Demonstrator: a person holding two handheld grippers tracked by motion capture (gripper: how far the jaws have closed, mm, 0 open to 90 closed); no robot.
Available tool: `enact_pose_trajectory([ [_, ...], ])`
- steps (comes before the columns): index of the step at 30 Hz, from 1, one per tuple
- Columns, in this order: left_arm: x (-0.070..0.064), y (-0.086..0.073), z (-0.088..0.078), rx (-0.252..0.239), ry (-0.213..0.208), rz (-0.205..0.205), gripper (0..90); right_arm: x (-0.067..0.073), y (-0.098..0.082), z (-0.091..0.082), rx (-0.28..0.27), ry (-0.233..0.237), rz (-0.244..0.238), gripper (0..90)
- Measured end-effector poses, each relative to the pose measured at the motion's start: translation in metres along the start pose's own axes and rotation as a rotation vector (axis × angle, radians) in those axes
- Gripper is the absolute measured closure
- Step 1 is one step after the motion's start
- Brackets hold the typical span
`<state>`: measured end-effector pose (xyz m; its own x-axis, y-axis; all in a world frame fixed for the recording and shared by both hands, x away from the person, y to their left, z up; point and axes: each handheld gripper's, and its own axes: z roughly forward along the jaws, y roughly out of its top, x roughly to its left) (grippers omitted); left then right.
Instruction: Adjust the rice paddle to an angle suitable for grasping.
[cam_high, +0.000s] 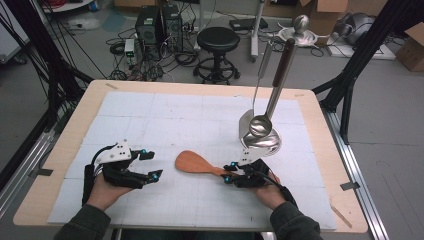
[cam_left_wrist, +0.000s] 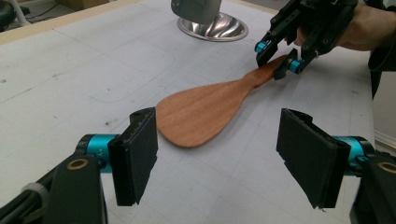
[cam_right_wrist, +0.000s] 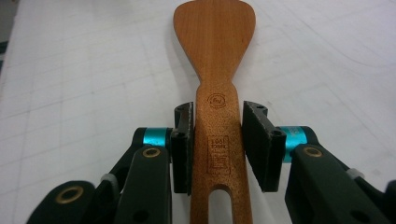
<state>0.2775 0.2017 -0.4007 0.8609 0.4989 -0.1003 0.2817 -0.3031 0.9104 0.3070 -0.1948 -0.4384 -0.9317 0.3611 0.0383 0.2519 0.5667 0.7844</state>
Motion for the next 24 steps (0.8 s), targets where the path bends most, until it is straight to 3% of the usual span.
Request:
enact_pose_trajectory([
  [13,-0.001,-0.001,0.002,0.011,-0.024,0.005,30.5,0.017,0.025,0.029,0.021,0.123,-0.093,64.8],
  [19,-0.001,-0.001,0.003,0.016,-0.034,0.009,32.3,0.021,0.029,0.042,0.043,0.141,-0.112,64.7],
  [24,-0.001,-0.001,0.004,0.018,-0.035,0.009,32.3,0.02,0.026,0.044,0.073,0.143,-0.096,64.6],
])
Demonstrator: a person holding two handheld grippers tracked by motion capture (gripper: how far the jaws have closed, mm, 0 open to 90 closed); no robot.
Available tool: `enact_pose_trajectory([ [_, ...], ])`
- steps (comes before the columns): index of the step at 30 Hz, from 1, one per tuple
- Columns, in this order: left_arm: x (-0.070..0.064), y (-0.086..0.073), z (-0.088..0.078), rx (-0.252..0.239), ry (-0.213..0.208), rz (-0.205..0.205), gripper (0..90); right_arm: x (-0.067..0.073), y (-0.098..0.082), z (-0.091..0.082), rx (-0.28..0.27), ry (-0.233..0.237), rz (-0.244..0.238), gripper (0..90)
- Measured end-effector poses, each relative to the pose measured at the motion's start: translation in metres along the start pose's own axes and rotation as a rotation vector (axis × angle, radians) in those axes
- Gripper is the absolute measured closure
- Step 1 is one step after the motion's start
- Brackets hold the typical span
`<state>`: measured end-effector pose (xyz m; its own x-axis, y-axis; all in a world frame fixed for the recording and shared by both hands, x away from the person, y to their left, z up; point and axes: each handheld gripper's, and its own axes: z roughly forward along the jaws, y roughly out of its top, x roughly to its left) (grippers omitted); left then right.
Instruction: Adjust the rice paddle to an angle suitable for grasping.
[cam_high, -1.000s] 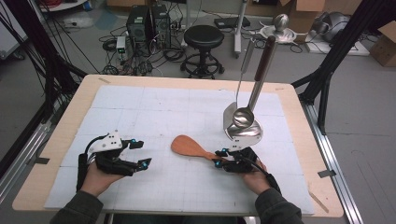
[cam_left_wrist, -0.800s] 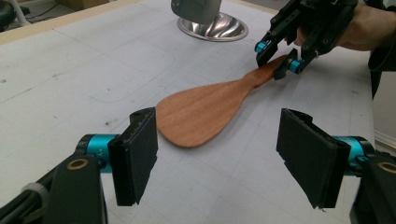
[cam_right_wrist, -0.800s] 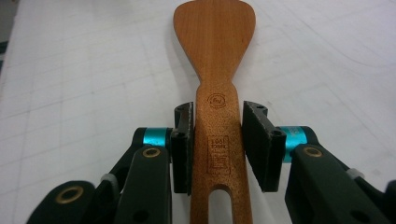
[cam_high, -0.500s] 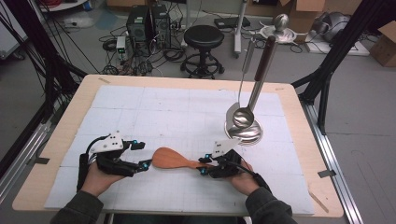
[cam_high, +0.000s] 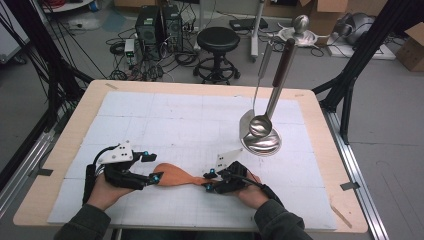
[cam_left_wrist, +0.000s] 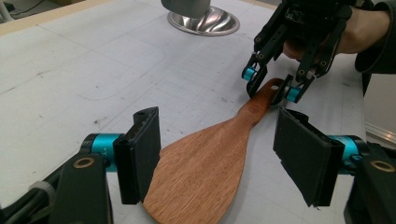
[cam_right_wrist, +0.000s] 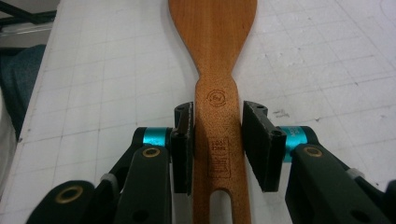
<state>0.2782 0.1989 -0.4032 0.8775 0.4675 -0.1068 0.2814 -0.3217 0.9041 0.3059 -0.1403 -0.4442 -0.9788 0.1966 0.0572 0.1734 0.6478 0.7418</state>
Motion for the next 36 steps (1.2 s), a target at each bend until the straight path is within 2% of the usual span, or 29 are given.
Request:
enact_pose_trajectory([
  [5,0.0,0.0,0.001,0.006,-0.003,0.0,32.3,0.001,-0.002,0.001,0.024,-0.01,0.008,64.0],
  [11,0.0,-0.001,0.002,0.012,-0.009,0.006,32.3,0.002,-0.007,-0.004,0.022,-0.021,0.027,63.3],
  [14,-0.001,-0.001,0.003,0.013,-0.012,0.003,32.3,0.003,-0.01,-0.006,0.029,-0.03,0.022,62.8],
  [17,-0.001,-0.001,0.005,0.018,-0.015,0.004,32.3,0.004,-0.009,-0.005,0.033,-0.041,-0.004,63.5],
  [21,-0.001,-0.002,0.007,0.023,-0.026,-0.004,32.5,0.003,-0.008,-0.006,0.029,-0.026,-0.025,64.6],
  [23,-0.001,-0.002,0.008,0.031,-0.029,0.001,32.6,0.003,-0.006,-0.007,-0.001,-0.01,-0.02,64.7],
  [30,-0.002,-0.003,0.014,0.048,-0.046,-0.004,32.7,0.01,0.011,-0.011,-0.031,0.003,-0.064,64.7],
  [36,-0.004,-0.006,0.025,0.09,-0.098,-0.003,32.8,0.015,0.026,-0.012,-0.034,0.021,-0.089,64.7],
])
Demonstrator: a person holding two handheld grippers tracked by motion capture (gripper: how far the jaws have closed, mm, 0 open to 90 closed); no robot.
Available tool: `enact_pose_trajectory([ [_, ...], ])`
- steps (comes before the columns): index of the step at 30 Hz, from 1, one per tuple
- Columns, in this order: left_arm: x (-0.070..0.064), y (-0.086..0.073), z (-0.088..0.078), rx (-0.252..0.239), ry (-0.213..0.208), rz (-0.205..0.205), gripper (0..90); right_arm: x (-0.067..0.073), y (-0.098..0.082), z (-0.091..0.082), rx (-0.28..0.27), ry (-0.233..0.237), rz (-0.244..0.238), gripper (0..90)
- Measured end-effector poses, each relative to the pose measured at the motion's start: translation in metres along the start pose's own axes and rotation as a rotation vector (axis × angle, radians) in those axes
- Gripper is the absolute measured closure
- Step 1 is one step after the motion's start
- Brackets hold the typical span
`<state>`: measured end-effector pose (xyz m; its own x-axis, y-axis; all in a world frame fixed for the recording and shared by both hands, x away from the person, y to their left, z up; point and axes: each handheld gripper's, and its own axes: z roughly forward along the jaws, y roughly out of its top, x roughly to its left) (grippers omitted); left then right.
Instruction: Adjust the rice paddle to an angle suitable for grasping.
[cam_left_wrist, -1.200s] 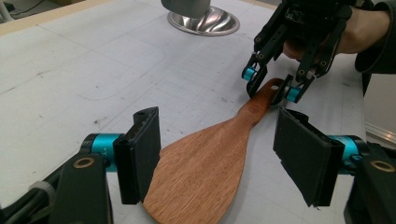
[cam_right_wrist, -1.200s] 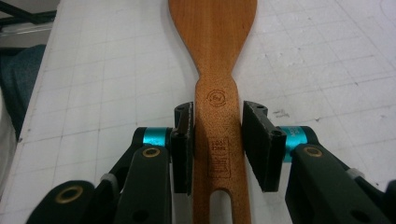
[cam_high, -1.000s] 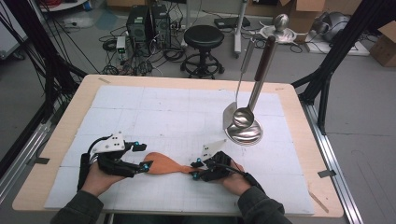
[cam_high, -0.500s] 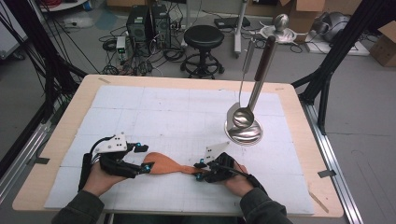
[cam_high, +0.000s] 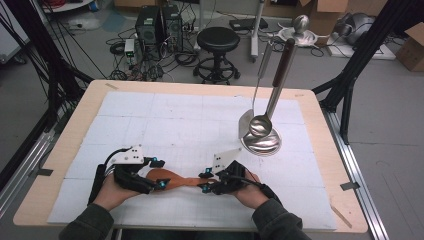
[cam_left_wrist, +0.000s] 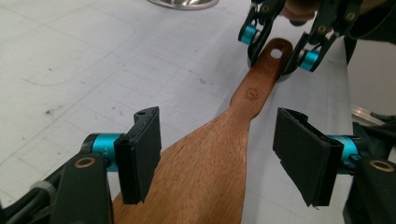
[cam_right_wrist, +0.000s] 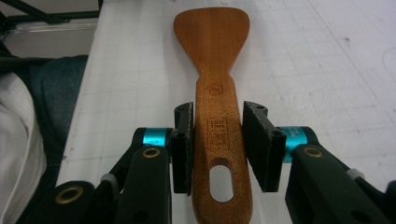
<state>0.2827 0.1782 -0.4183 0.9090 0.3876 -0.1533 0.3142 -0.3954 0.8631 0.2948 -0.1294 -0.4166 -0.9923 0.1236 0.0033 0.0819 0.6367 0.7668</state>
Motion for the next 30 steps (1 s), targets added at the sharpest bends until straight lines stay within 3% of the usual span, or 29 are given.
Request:
enact_pose_trajectory([
  [19,-0.004,0.0,0.03,0.083,-0.116,0.016,36.1,0.008,0.033,-0.001,-0.015,0.04,-0.051,64.8],
  [30,-0.007,0.0,0.03,0.102,-0.163,0.07,50.8,0.007,0.037,0.002,-0.023,0.072,-0.044,64.8],
])
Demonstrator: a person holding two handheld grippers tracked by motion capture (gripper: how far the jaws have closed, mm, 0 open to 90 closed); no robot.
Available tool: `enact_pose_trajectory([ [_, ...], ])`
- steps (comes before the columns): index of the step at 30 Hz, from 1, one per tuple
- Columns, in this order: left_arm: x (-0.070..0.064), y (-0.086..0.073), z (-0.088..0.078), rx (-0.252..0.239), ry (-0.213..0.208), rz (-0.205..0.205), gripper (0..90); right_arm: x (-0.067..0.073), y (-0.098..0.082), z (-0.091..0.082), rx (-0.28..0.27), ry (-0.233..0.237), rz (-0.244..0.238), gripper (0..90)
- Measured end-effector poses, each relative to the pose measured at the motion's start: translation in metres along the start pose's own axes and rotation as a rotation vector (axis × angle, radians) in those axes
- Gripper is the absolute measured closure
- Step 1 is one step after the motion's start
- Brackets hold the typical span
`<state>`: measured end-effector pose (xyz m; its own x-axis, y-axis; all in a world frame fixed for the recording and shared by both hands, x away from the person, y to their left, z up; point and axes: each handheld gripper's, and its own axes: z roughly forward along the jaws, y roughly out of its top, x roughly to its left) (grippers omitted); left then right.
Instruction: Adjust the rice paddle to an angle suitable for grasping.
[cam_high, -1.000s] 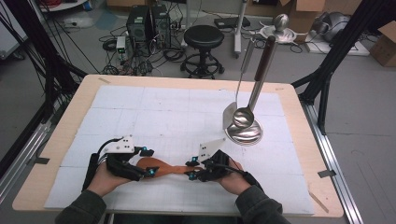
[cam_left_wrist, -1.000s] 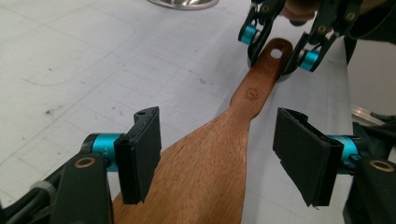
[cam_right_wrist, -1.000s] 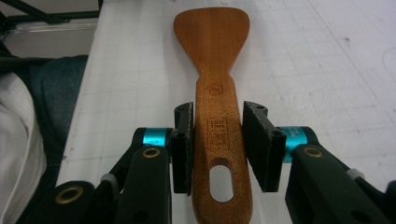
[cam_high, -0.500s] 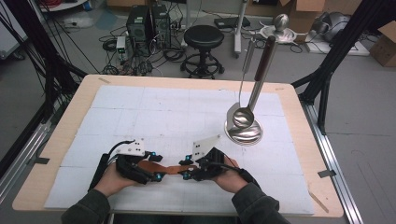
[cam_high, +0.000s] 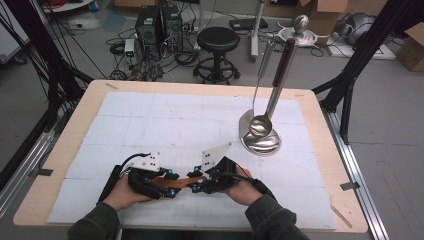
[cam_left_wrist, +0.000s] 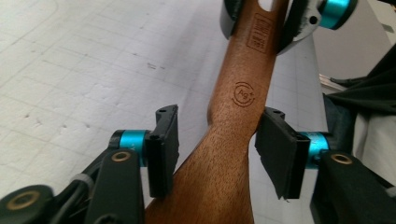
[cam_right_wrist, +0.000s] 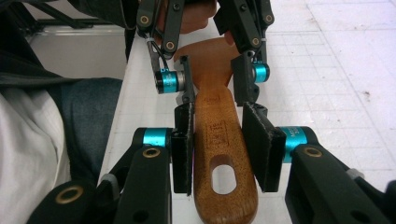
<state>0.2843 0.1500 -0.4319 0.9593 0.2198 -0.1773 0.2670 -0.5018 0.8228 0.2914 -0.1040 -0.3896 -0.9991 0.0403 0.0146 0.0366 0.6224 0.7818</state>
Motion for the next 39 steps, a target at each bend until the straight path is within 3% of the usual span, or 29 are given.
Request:
enact_pose_trajectory([
  [8,-0.004,0.001,0.001,0.011,-0.029,0.037,60.1,-0.004,-0.004,0.002,0.003,0.04,0.071,62.1],
  [13,-0.006,0.001,0.001,0.014,-0.035,0.046,63.9,-0.006,-0.006,0.003,-0.01,0.022,0.085,58.2],
  [20,-0.005,0.001,-0.002,0.0,-0.02,0.036,65.1,-0.009,-0.016,0.001,-0.023,-0.01,0.158,51.1],
  [21,-0.005,0.001,-0.002,-0.004,-0.015,0.036,65.1,-0.009,-0.017,0.0,-0.014,-0.005,0.189,50.2],
  [23,-0.004,0.001,-0.004,-0.006,-0.01,0.035,65.1,-0.011,-0.021,0.0,-0.037,-0.019,0.183,49.3],
  [24,-0.004,0.001,-0.004,-0.01,-0.005,0.033,65.1,-0.01,-0.022,-0.001,-0.027,-0.014,0.221,48.9],
  [28,-0.004,0.002,-0.004,-0.016,0.002,0.034,65.1,-0.012,-0.023,0.0,-0.042,-0.022,0.22,48.5],
  [29,-0.004,0.002,-0.005,-0.023,0.005,0.032,65.2,-0.011,-0.023,0.0,-0.042,-0.019,0.243,48.8],
  [34,-0.003,0.003,-0.008,-0.051,0.016,0.025,65.2,-0.012,-0.023,0.0,-0.05,-0.023,0.253,52.1],
  [39,-0.003,0.003,-0.007,-0.052,0.025,0.023,65.1,-0.011,-0.021,0.0,-0.082,0.006,0.301,52.4],
])
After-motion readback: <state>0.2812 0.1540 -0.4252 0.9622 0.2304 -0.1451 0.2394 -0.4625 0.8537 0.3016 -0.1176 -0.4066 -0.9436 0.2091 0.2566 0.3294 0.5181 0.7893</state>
